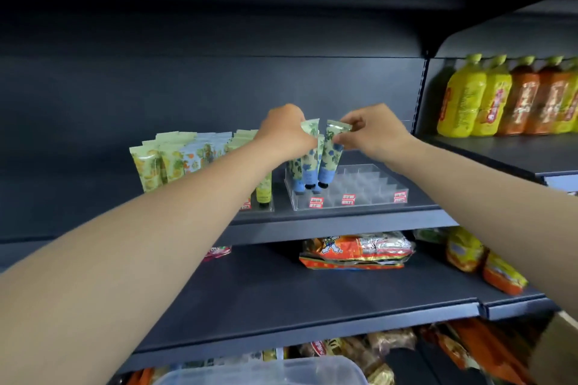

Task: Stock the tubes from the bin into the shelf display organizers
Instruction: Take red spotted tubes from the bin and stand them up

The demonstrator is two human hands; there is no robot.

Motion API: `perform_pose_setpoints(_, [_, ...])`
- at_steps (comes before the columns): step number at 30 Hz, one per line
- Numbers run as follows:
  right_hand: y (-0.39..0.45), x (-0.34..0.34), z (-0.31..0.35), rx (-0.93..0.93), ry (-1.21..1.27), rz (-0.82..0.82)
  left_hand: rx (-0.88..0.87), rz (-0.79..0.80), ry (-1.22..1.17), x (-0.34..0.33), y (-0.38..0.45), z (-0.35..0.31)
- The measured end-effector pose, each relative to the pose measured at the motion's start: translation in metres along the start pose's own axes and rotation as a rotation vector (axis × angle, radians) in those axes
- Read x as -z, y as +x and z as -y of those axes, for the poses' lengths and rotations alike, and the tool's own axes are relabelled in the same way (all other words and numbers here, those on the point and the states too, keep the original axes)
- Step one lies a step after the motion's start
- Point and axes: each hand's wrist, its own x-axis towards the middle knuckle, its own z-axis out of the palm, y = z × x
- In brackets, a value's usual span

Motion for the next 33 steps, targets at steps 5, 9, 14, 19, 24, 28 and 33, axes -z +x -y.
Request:
perform_pose_setpoints(5, [0.004,-0.013,-0.015,-0.062,0.037,0.044,0.001,0.050,0.104,-0.014,0.006,0.010])
perform_pose_setpoints(9, [0.006,-0.017,-0.021,-0.073,0.005,0.086,-0.015,0.115,0.140,-0.020,0.005,0.018])
perform_pose_setpoints(14, [0.008,-0.022,-0.023,-0.037,-0.032,0.128,-0.037,0.117,0.142,-0.024,0.010,0.022])
perform_pose_setpoints(19, [0.009,-0.024,-0.021,-0.035,-0.048,0.133,-0.069,0.106,0.147,-0.023,0.016,0.023])
perform_pose_setpoints(24, [0.012,-0.024,-0.021,-0.053,-0.073,0.144,-0.098,0.105,0.140,-0.019,0.015,0.019])
perform_pose_setpoints(28, [0.014,-0.025,-0.019,-0.044,-0.126,0.146,-0.103,0.069,0.136,-0.016,0.013,0.017])
perform_pose_setpoints(33, [0.016,-0.025,-0.016,-0.032,-0.150,0.145,-0.106,0.045,0.153,-0.014,0.011,0.014])
